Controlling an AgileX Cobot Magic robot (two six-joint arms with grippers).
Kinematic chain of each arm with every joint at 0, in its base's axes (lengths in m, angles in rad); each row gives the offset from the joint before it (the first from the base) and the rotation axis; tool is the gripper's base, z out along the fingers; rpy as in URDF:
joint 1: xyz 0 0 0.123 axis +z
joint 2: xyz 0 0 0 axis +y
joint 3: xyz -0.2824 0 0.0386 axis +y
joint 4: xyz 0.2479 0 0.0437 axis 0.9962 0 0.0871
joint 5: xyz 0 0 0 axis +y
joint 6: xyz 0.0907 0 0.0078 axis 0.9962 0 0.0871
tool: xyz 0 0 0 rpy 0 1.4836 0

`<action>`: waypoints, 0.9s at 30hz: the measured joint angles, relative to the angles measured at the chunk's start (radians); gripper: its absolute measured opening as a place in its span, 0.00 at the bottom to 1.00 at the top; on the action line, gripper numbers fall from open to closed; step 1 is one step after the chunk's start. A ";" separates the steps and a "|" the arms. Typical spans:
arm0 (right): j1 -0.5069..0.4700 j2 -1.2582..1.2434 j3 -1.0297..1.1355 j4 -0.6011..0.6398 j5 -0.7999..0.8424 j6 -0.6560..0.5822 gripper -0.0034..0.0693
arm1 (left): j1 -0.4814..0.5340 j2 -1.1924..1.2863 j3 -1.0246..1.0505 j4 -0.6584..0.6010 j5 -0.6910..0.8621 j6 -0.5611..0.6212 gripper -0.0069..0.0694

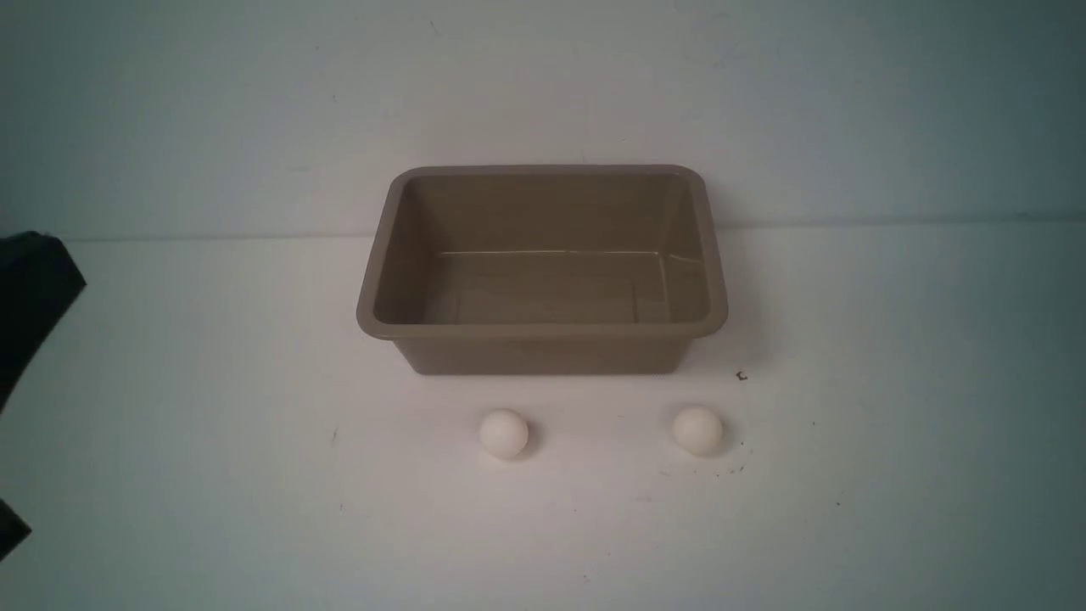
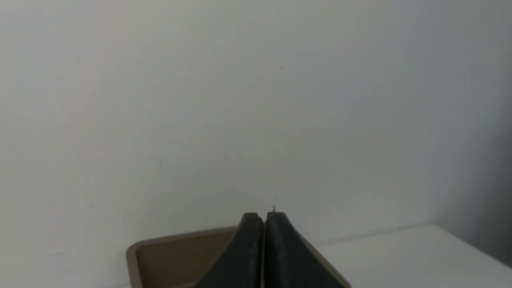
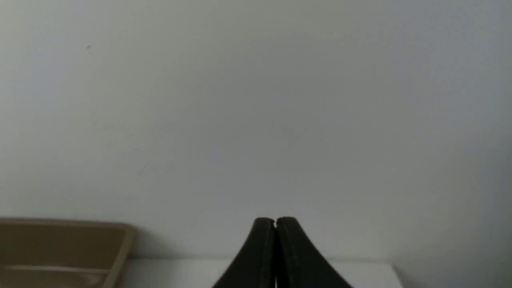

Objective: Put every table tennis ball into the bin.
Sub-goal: Use the right arm to clamp the table tennis ball closest to it

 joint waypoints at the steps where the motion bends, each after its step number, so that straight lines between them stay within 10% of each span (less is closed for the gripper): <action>1: 0.000 0.020 -0.004 0.046 0.019 -0.037 0.02 | 0.000 0.015 -0.007 0.061 0.018 -0.030 0.09; 8: 0.000 0.180 -0.007 0.296 0.287 -0.254 0.02 | -0.045 0.113 -0.012 0.386 0.075 -0.225 0.09; 16: 0.114 0.321 -0.007 0.246 0.409 -0.344 0.03 | -0.072 0.343 -0.012 0.576 0.187 -0.391 0.09; 27: 0.619 0.582 -0.010 -0.216 0.422 0.098 0.03 | -0.078 0.524 -0.068 0.570 0.183 -0.377 0.09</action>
